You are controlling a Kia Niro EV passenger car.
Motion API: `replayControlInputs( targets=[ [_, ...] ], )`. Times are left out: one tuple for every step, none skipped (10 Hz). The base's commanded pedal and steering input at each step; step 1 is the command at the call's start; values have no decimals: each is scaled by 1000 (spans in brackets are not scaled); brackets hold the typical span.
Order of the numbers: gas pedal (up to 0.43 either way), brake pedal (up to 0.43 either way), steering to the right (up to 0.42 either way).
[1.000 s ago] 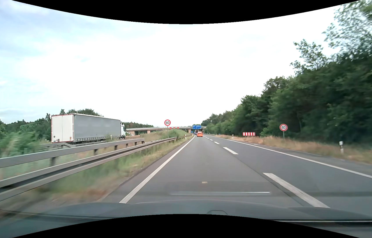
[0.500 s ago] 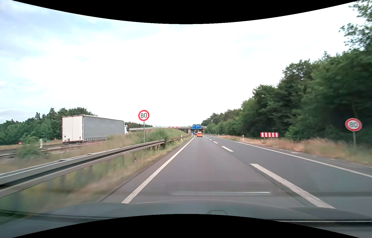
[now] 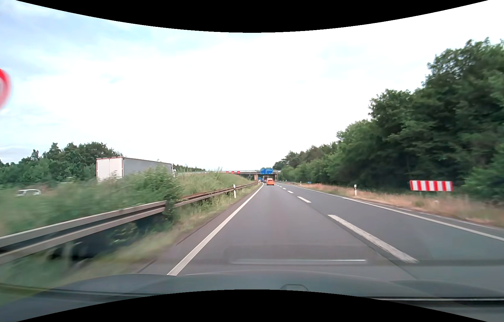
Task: Follow the waypoints while adhering to traffic rules and regulations
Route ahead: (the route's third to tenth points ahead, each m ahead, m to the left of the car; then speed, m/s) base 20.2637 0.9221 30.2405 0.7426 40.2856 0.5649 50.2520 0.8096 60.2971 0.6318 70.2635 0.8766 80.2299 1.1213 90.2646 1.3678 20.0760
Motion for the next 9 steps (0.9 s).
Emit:
replayControlInputs(
  targets=[
    [59, 0, -3],
    [59, 0, -3],
    [59, 0, -4],
    [67, 0, -4],
    [67, 0, -4],
    [67, 0, -4],
    [67, 0, -4],
    [67, 0, -4],
    [67, 0, -4]
  ],
)
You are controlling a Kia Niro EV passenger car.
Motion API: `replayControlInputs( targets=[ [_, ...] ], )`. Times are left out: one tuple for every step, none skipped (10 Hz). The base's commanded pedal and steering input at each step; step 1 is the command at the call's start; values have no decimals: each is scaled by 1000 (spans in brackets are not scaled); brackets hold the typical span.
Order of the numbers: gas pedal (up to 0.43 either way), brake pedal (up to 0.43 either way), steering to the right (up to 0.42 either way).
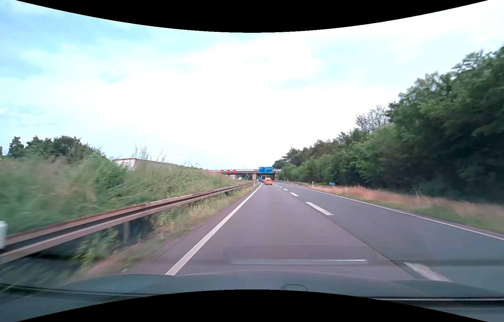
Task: Follow the waypoints while adhering to traffic rules and regulations
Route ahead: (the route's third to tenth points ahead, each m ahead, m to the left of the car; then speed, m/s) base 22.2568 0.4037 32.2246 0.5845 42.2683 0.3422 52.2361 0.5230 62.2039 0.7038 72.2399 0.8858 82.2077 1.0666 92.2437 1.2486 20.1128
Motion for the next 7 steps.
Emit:
replayControlInputs(
  targets=[
    [67, 0, -6],
    [67, 0, -6],
    [67, 0, -6],
    [67, 0, -6],
    [67, 0, -7],
    [67, 0, -6],
    [67, 0, -6]
  ],
)
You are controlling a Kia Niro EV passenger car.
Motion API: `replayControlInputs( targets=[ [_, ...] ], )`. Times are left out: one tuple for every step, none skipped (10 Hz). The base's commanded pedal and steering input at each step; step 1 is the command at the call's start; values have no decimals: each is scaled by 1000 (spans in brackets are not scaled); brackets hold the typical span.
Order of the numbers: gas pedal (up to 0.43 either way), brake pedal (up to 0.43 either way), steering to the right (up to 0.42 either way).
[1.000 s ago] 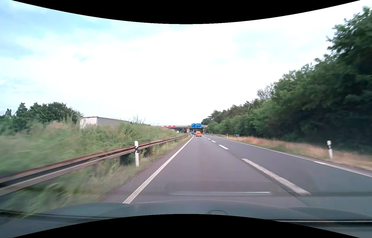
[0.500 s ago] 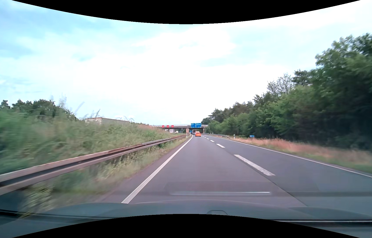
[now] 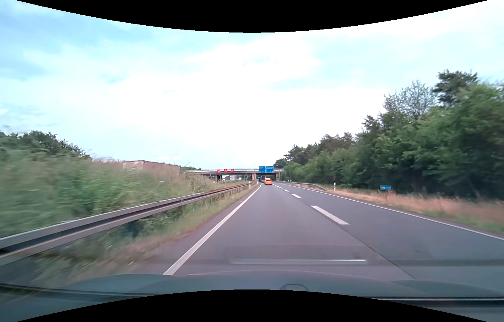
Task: Follow the waypoints while adhering to traffic rules and regulations
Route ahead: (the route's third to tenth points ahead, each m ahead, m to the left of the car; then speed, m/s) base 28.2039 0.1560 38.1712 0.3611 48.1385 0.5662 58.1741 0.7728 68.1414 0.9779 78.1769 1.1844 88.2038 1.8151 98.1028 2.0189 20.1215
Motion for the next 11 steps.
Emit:
replayControlInputs(
  targets=[
    [79, 0, -6],
    [98, 0, -6],
    [110, 0, -6],
    [110, 0, -7],
    [110, 0, -6],
    [110, 0, -7],
    [110, 0, -6],
    [110, 0, -6],
    [150, 0, -6],
    [177, 0, -7],
    [177, 0, -7]
  ],
)
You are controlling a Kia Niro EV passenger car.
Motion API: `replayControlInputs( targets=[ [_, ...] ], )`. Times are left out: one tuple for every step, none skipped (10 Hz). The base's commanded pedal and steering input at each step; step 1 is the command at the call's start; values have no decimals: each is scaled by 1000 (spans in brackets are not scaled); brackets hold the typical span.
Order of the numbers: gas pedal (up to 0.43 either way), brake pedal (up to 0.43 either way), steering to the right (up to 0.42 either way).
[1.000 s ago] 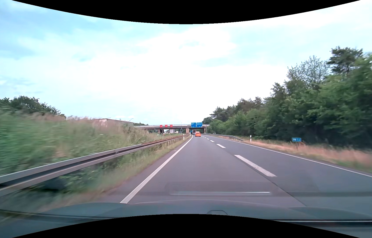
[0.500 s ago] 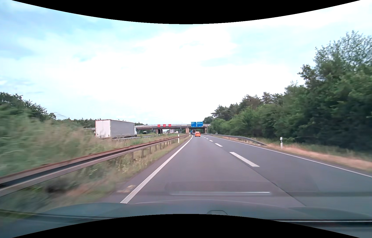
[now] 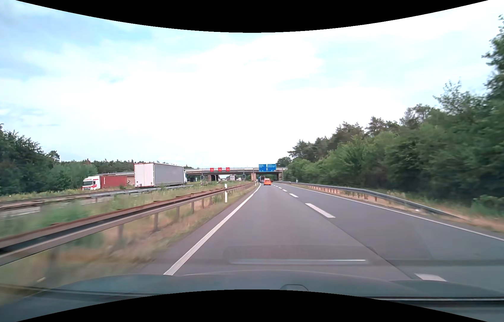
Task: Follow the waypoints while adhering to traffic rules and regulations
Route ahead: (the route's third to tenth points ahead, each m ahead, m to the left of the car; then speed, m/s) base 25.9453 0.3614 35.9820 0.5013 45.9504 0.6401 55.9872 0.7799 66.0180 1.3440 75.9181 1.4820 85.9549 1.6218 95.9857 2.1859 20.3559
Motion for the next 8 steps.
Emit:
replayControlInputs(
  targets=[
    [177, 0, -7],
    [177, 0, -7],
    [177, 0, -7],
    [177, 0, -7],
    [177, 0, -7],
    [177, 0, -7],
    [177, 0, -7],
    [177, 0, -7]
  ],
)
